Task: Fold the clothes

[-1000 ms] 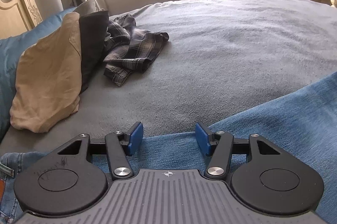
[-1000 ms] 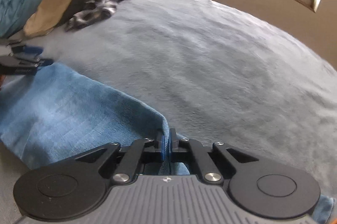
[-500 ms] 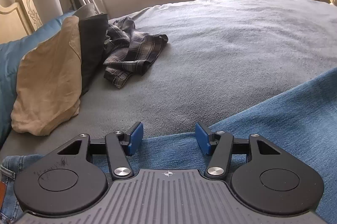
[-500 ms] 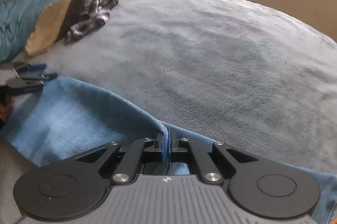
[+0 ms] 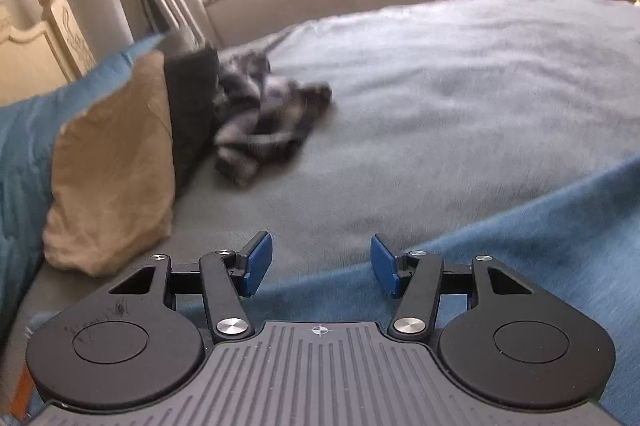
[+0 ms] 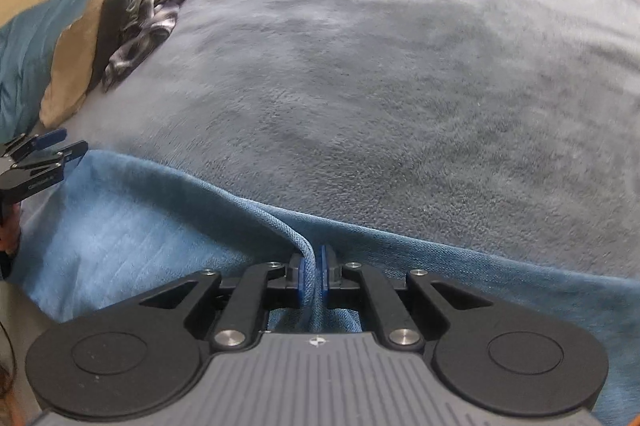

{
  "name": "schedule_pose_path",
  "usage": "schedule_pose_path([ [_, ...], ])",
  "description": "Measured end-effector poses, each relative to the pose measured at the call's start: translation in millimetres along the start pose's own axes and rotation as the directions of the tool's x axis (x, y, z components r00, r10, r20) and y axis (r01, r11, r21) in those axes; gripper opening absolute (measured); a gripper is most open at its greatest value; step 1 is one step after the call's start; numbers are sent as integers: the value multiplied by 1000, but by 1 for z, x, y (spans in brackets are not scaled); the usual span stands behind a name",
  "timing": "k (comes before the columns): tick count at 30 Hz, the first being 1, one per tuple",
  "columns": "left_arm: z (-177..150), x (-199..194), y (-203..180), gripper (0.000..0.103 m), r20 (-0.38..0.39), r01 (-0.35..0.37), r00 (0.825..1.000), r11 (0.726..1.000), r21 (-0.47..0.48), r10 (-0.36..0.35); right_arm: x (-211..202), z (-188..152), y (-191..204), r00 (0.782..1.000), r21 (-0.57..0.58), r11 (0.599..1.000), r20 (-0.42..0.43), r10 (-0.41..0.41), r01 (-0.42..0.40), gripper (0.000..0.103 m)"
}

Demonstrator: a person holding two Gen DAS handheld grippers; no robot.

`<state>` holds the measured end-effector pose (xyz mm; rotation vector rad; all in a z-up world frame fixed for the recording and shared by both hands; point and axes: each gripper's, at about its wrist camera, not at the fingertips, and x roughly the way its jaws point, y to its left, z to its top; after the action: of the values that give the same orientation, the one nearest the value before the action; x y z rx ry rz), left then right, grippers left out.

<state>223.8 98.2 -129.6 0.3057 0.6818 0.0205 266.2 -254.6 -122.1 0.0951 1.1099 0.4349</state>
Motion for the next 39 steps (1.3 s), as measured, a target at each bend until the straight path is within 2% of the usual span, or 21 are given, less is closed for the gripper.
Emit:
schedule_pose_path([
  [2, 8, -11, -6, 55, 42, 33, 999, 999, 11, -33, -2, 0, -11, 999, 69, 997, -7, 42, -41, 7],
  [4, 15, -21, -21, 55, 67, 112, 991, 993, 29, -114, -3, -1, -17, 997, 107, 992, -9, 73, -72, 12],
  [7, 19, -28, -56, 55, 49, 259, 963, 961, 94, -264, -7, -2, -25, 994, 157, 982, -3, 108, -106, 20],
  [10, 12, -29, -90, 55, -5, 352, 935, 924, 148, -355, -21, -4, -29, 995, 179, 979, 25, 98, -101, 44],
  [11, 8, -28, -98, 55, -21, 362, 931, 918, 158, -364, -29, -6, -30, 996, 177, 980, 40, 81, -86, 48],
  [12, 5, -26, -104, 55, -30, 361, 932, 918, 167, -361, -37, -8, -31, 996, 175, 982, 55, 63, -72, 56],
  [16, 2, -19, -108, 55, -38, 360, 933, 921, 150, -358, -86, -29, -19, 986, 94, 996, 163, -28, 13, 57],
  [18, 3, -17, -106, 55, -45, 370, 929, 921, 126, -367, -106, -46, -4, 981, 30, 999, 189, -38, 33, 57],
  [21, 4, -16, -107, 55, -48, 370, 929, 923, 109, -367, -116, -82, 28, 983, -103, 990, 166, -80, 98, 57],
  [24, 4, -17, -108, 55, -48, 365, 931, 925, 103, -362, -100, -120, 57, 979, -210, 958, 105, -177, 195, 57],
  [27, 5, -18, -108, 55, -49, 362, 932, 927, 99, -359, -71, -149, 67, 962, -287, 920, 32, -270, 267, 56],
  [29, 5, -17, -108, 55, -51, 362, 932, 927, 95, -359, -60, -163, 67, 945, -323, 890, 50, -323, 321, 54],
  [30, 5, -17, -108, 55, -52, 361, 932, 928, 94, -358, -63, -161, 65, 942, -312, 890, 61, -330, 332, 34],
  [31, 5, -17, -108, 55, -52, 359, 933, 928, 94, -356, -65, -159, 63, 938, -301, 890, 72, -338, 343, 6],
  [33, 5, -17, -109, 55, -54, 356, 934, 929, 96, -353, -76, -154, 58, 932, -271, 892, 100, -347, 361, 2],
  [36, 6, -16, -109, 55, -57, 354, 935, 930, 96, -350, -104, -136, 50, 904, -236, 875, 179, -389, 423, 2],
  [39, 7, -15, -110, 55, -58, 352, 936, 931, 96, -348, -138, -110, 26, 889, -133, 892, 231, -395, 431, 2],
])
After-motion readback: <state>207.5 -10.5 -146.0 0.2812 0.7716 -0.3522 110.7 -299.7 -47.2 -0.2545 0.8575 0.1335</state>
